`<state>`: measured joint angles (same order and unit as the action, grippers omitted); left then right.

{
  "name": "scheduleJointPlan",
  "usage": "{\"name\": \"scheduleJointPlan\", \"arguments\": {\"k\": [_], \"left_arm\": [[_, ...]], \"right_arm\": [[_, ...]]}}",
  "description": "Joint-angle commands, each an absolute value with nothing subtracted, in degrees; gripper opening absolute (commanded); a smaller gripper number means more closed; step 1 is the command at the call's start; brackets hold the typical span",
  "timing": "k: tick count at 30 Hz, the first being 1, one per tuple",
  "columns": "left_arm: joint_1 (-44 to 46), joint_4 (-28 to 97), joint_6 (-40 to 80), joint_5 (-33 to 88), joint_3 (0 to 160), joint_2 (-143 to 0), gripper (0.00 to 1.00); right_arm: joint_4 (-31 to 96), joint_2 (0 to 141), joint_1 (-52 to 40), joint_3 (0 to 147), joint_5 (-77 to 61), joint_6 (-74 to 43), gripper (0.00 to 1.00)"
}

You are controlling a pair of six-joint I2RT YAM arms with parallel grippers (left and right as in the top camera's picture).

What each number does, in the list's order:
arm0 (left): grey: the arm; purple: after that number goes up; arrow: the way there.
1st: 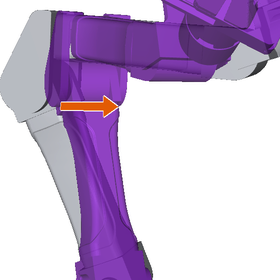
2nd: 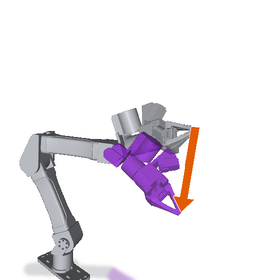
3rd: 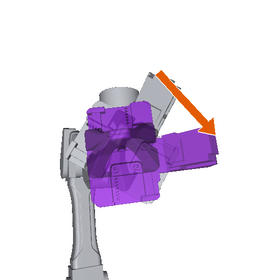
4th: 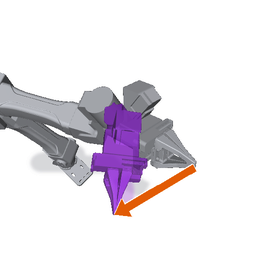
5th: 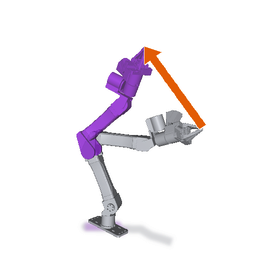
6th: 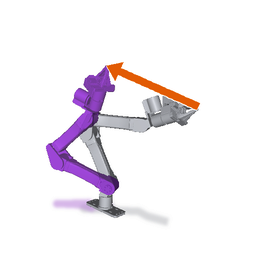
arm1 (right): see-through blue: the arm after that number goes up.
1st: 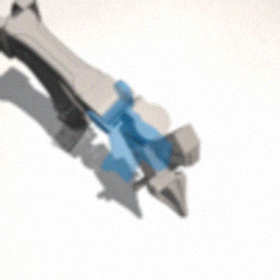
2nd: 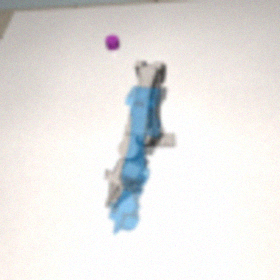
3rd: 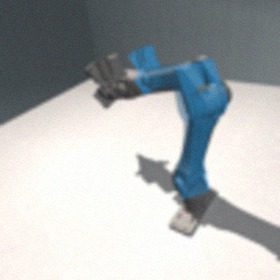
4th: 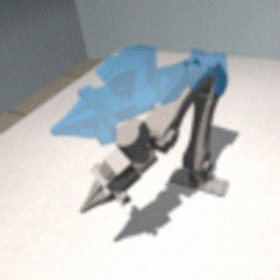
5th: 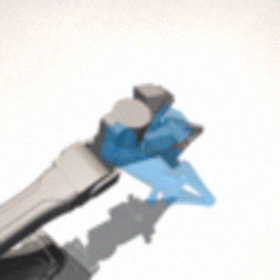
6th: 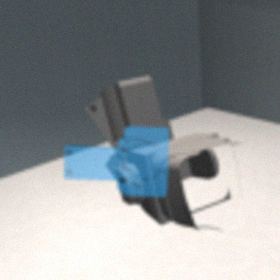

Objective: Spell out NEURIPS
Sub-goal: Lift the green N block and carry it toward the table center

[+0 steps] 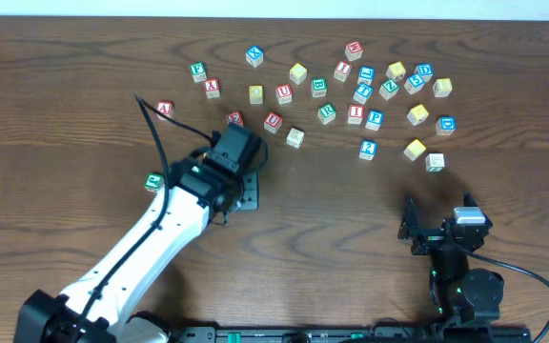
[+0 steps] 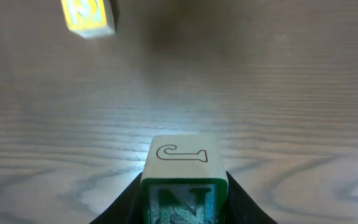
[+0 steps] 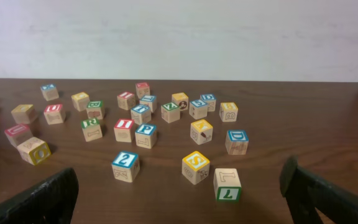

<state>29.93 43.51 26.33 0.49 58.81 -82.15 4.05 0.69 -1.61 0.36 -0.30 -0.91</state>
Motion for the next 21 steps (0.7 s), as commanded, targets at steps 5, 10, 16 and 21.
{"name": "scheduleJointPlan", "arguments": {"k": [5, 10, 16, 21], "left_arm": [[28.9, 38.8, 28.5, -0.7, 56.7, -82.5, 0.1], [26.6, 38.9, 27.5, 0.8, 56.7, -86.3, 0.16], [24.5, 37.8, 25.4, 4.2, 57.1, -93.2, 0.15], [24.3, 37.1, 24.1, 4.6, 58.3, -96.8, 0.15]], "right_arm": [[4.3, 0.4, -1.2, 0.3, -0.4, -1.7, 0.99], [4.4, 0.4, -1.2, 0.3, -0.4, -1.7, 0.99], [4.3, 0.4, -1.2, 0.3, -0.4, -1.7, 0.99], [4.3, 0.4, -1.2, 0.3, -0.4, -1.7, 0.99]]}}
